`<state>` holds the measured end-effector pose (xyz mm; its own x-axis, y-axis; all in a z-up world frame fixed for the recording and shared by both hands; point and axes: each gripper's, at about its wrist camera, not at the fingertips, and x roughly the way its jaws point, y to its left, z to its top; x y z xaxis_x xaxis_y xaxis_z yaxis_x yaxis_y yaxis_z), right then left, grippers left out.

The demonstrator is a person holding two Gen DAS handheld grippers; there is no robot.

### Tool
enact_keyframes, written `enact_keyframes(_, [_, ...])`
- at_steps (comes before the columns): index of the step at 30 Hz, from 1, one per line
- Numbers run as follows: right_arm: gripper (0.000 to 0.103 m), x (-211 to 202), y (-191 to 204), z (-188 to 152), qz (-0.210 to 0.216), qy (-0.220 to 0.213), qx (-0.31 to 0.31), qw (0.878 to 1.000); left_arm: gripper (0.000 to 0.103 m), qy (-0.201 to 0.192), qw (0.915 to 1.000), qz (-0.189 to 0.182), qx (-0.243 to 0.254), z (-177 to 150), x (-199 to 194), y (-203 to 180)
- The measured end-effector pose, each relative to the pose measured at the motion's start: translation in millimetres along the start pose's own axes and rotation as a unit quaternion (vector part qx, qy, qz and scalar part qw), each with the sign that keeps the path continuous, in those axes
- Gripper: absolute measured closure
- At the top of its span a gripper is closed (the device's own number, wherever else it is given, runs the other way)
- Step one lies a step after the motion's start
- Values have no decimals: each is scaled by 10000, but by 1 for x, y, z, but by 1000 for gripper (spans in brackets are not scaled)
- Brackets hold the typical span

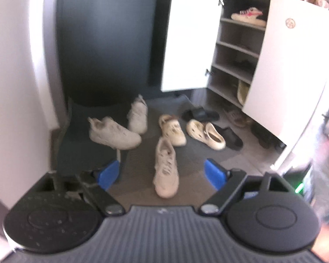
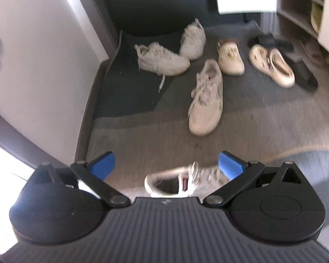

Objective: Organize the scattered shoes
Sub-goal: 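Move the right tool toward the set-down white sneaker on the floor, then close the right tool on the heel of the white sneaker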

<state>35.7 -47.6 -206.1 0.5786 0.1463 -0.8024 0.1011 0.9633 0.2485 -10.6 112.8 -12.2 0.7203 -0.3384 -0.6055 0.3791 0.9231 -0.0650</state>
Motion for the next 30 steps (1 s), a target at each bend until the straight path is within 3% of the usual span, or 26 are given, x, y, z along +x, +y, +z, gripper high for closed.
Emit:
enact_keyframes(2, [0, 4, -1, -9, 5, 98, 210, 9997, 16, -60, 9999, 25, -105, 8, -26, -13])
enact_keyframes(8, [0, 17, -3, -37, 19, 390, 838, 9957, 14, -168, 9976, 647, -172, 5, -91, -56])
enact_keyframes(13, [0, 32, -15, -62, -8, 693, 1270, 9895, 14, -419, 9917, 1028, -646, -7, -136, -94])
enact_keyframes(17, [2, 53, -40, -68, 296, 1395, 2244, 9640, 12, -499, 9886, 1087, -916, -9, -174, -108])
enact_keyframes(22, [4, 90, -50, -78, 550, 1672, 2960, 9388, 6, -1041, 9779, 1436, -1109, -21, -190, -90])
enact_keyframes(24, [22, 102, -51, -82, 489, 1680, 3169, 9322, 6, -1169, 9759, 1254, -1351, -28, -187, -75])
enact_keyframes(26, [28, 112, -51, -86, 351, 1639, 3355, 9270, 6, -1251, 9732, 913, -1700, -36, -177, -52])
enact_keyframes(30, [31, 133, -50, -94, 75, 1555, 3722, 9150, 6, -1097, 9654, 1541, -1797, -40, -157, -27])
